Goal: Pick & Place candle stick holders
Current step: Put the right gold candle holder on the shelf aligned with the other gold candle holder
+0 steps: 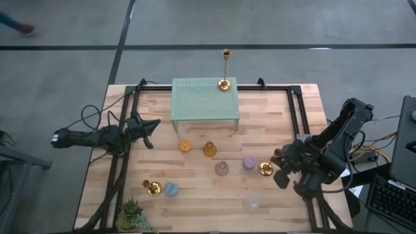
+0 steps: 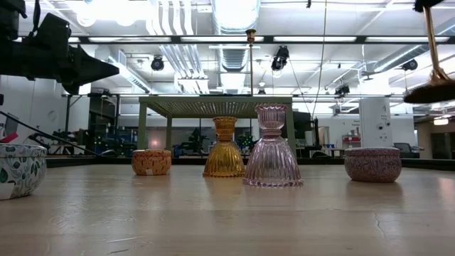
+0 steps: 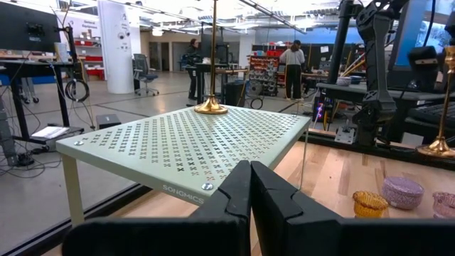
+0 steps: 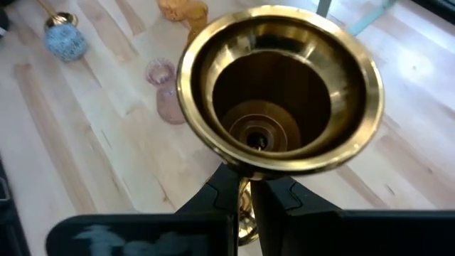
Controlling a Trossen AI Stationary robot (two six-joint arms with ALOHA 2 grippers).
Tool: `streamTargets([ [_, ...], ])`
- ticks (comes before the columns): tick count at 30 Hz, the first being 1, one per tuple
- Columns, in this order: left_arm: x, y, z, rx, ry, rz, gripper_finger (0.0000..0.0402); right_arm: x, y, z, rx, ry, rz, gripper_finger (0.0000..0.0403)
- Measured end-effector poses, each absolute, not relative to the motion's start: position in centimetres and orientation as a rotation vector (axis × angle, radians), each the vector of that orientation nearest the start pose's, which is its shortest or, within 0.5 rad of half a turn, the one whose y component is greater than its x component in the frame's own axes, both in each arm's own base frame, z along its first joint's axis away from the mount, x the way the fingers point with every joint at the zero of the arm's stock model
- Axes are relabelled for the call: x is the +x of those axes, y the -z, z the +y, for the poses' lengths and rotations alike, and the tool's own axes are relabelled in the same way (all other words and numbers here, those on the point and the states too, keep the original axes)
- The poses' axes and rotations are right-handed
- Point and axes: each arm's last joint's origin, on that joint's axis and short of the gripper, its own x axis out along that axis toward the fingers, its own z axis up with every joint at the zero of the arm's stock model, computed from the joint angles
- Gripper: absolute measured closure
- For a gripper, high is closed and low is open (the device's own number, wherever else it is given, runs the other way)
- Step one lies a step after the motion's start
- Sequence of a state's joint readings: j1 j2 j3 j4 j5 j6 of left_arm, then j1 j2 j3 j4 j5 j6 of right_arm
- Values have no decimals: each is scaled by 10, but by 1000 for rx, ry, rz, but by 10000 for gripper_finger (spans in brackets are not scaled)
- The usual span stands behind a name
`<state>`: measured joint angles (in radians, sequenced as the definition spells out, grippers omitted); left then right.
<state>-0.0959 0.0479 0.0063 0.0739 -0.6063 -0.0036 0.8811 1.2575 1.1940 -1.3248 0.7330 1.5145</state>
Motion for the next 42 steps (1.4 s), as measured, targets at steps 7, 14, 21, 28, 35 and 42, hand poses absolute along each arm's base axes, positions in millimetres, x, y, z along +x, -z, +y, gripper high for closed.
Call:
streamTargets([
  [7, 96, -169, 7, -15, -510, -32, 392, 158, -335, 131, 363, 537, 739, 390],
  [14, 96, -169, 7, -15, -510, -31, 392, 174, -355, 110, 305, 561, 723, 390],
  [21, 96, -169, 7, -15, -510, -32, 392, 194, -378, 88, 251, 545, 666, 390],
  [28, 96, -169, 7, -15, -510, -32, 392, 213, -398, 65, 237, 483, 620, 390],
  [35, 96, -169, 7, -15, -510, -32, 392, 228, -407, 34, 261, 435, 595, 390],
  [42, 96, -169, 7, -15, -510, -32, 392, 242, -409, -2, 283, 442, 570, 390],
])
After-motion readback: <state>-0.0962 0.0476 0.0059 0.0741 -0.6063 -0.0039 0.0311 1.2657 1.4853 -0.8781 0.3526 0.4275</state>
